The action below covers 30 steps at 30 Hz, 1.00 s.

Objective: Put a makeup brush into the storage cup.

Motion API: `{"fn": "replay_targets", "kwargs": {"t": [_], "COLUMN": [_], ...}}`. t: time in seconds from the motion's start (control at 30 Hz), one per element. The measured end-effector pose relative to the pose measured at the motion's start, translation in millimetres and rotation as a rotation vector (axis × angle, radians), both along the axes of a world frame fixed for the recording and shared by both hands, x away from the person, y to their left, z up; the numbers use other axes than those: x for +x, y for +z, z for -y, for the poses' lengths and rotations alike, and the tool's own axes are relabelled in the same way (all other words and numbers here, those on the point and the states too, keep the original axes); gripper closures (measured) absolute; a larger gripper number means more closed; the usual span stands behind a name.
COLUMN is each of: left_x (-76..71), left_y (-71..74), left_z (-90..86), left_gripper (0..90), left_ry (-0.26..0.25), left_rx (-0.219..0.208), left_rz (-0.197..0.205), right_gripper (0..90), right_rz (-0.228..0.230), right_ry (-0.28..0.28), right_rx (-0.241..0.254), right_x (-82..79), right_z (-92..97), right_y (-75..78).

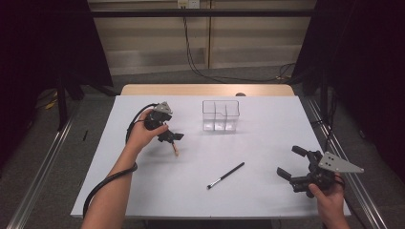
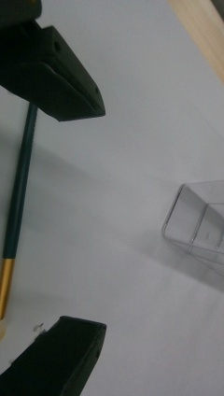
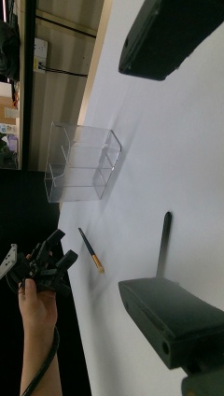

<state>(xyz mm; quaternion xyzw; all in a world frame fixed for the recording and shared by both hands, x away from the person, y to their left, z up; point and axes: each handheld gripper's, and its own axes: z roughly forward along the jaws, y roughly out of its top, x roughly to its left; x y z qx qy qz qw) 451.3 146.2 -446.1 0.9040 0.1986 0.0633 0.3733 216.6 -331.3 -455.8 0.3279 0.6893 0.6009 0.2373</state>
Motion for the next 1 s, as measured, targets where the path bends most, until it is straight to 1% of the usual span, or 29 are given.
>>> {"fn": "replay_targets", "kwargs": {"t": [0.03, 0.1, 0.13, 0.17, 0.2, 0.23, 0.27, 0.3, 0.33, 0.37, 0.4, 0.43, 0.53, 0.57, 0.6, 0.63, 0.67, 0.7, 0.77, 0.83, 0.9, 0.97, 1.0], "left_x": [0.4, 2.4, 2.4, 3.0, 3.6, 3.6, 5.1, 5.1, 5.5, 6.3, 6.3, 7.2, 7.4, 7.9, 7.9, 9.0, 9.0, 9.8, 9.7, 10.9, 11.3, 11.7, 11.7], "left_y": [-0.6, 0.3, 0.3, 0.3, 1.4, 1.4, 1.8, 1.8, 1.8, 1.5, 1.5, 0.4, -1.1, -1.3, -1.3, -0.5, -0.5, 0.0, -0.1, 0.0, -0.5, -1.2, -1.2], "left_z": [0.8, 0.4, 0.4, 0.8, 1.4, 1.4, 1.7, 1.7, 1.8, 1.7, 1.7, 1.2, 1.0, 0.3, 0.3, -0.8, -0.8, -1.6, -1.7, -2.4, -2.6, -3.0, -3.0], "left_gripper": [0.0, 0.0, 0.0, 0.0, 0.0, 0.0, 0.0, 0.0, 0.0, 0.2, 0.3, 0.3, 0.3, 0.3, 0.3, 0.3, 0.3, 0.3, 0.3, 0.5, 0.5, 0.6, 0.6], "left_ry": [0.004, -0.016, -0.016, -0.017, -0.023, -0.023, -0.029, -0.029, -0.031, -0.037, -0.037, -0.045, -0.047, -0.054, -0.054, -0.063, -0.063, -0.074, -0.072, -0.086, -0.090, -0.087, -0.087], "left_rx": [0.000, 0.040, 0.040, 0.052, 0.076, 0.076, 0.100, 0.100, 0.109, 0.128, 0.128, 0.142, 0.159, 0.172, 0.172, 0.187, 0.187, 0.199, 0.202, 0.224, 0.227, 0.244, 0.244], "left_rz": [-0.013, -0.025, -0.025, -0.027, -0.042, -0.042, -0.047, -0.047, -0.054, -0.064, -0.064, -0.080, -0.089, -0.101, -0.101, -0.105, -0.105, -0.111, -0.116, -0.118, -0.122, -0.121, -0.121], "right_gripper": [0.0, 0.0, 0.0, 0.0, 0.0, 0.0, 0.0, 0.0, 0.0, 0.0, 0.0, 0.0, 0.0, 0.0, 0.0, 0.0, 0.0, 0.0, 0.0, 0.0, 0.0, 0.0, 0.0], "right_rz": [0.000, -0.001, -0.001, 0.000, -0.001, -0.001, -0.002, -0.002, -0.003, -0.005, -0.005, -0.003, -0.005, -0.007, -0.005, -0.004, -0.004, -0.006, -0.006, -0.006, -0.008, -0.011, -0.009], "right_ry": [-0.001, -0.002, -0.002, -0.001, -0.002, -0.002, -0.001, -0.001, -0.001, 0.000, 0.000, 0.001, 0.002, 0.001, 0.000, -0.001, -0.001, -0.003, -0.004, -0.003, -0.001, 0.001, 0.000], "right_rx": [-0.001, 0.000, 0.001, 0.001, 0.001, 0.001, 0.001, 0.001, 0.003, 0.002, 0.002, 0.002, -0.001, 0.000, 0.001, 0.003, 0.003, 0.005, 0.006, 0.007, 0.008, 0.005, 0.006], "right_x": [0.0, 0.2, 0.2, 0.3, 0.3, 0.3, 0.6, 0.8, 0.9, 1.0, 1.0, 1.2, 1.2, 1.0, 1.0, 1.0, 1.0, 0.9, 1.0, 1.4, 1.4, 1.7, 1.7], "right_z": [0.0, 0.2, 0.4, 0.5, 0.5, 0.5, 0.4, 0.3, 0.2, 0.0, 0.0, -0.5, -0.5, -0.3, 0.0, 0.4, 0.4, 0.9, 1.2, 1.0, 0.8, -0.1, -0.5], "right_y": [-0.1, -0.2, -0.2, -0.2, -0.3, -0.3, -0.6, -0.7, -0.9, -0.9, -0.9, -0.9, -1.0, -1.0, -0.9, -0.9, -0.9, -0.9, -1.1, -1.3, -1.4, -1.6, -1.5]}}
